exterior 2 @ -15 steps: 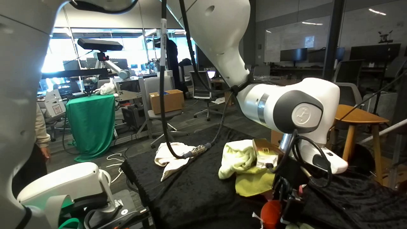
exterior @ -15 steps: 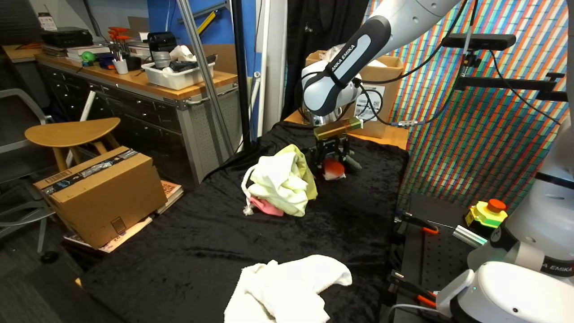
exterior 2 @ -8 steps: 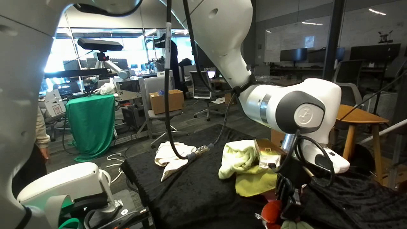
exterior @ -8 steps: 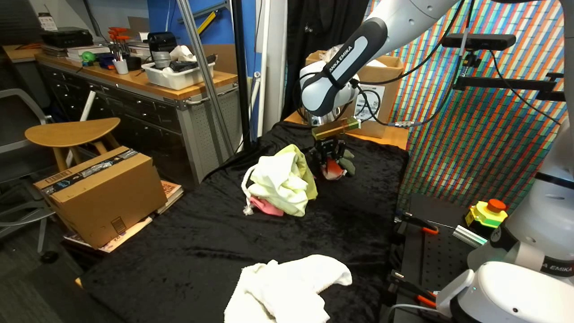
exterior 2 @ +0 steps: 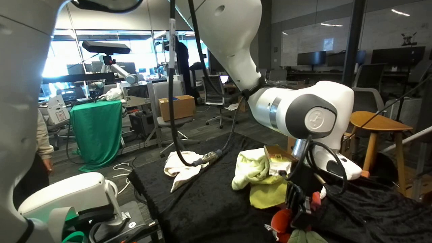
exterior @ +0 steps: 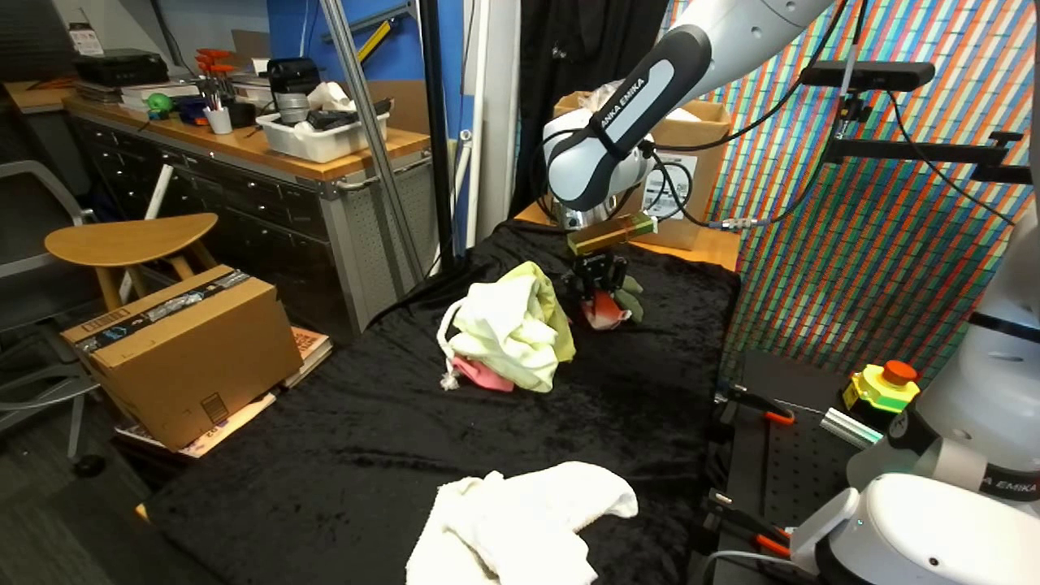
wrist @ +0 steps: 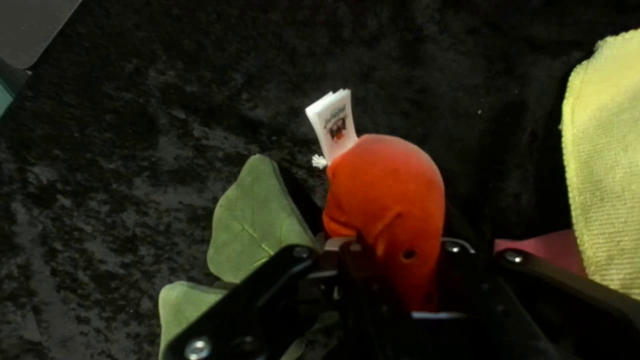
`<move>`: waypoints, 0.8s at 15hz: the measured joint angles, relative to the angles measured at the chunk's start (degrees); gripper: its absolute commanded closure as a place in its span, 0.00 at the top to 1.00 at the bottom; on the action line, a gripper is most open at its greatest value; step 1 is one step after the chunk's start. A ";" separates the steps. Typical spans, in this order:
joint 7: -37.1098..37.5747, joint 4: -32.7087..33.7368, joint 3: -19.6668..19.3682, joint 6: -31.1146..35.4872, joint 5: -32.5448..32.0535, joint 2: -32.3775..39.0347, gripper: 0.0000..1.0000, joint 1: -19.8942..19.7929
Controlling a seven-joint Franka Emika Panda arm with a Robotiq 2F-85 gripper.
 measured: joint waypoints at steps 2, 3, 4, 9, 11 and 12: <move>-0.79 -1.95 0.67 0.59 -0.07 -1.84 0.10 0.92; -1.08 -3.01 1.13 0.98 -0.17 -2.95 0.10 1.46; -1.26 -4.02 1.69 1.25 -0.48 -4.17 0.10 2.12; -1.39 -7.11 5.03 1.68 -2.31 -9.71 0.10 5.61; -1.42 -7.50 6.44 1.74 -2.91 -11.31 0.10 6.70; -1.42 -7.53 7.05 1.84 -3.15 -11.88 0.10 7.21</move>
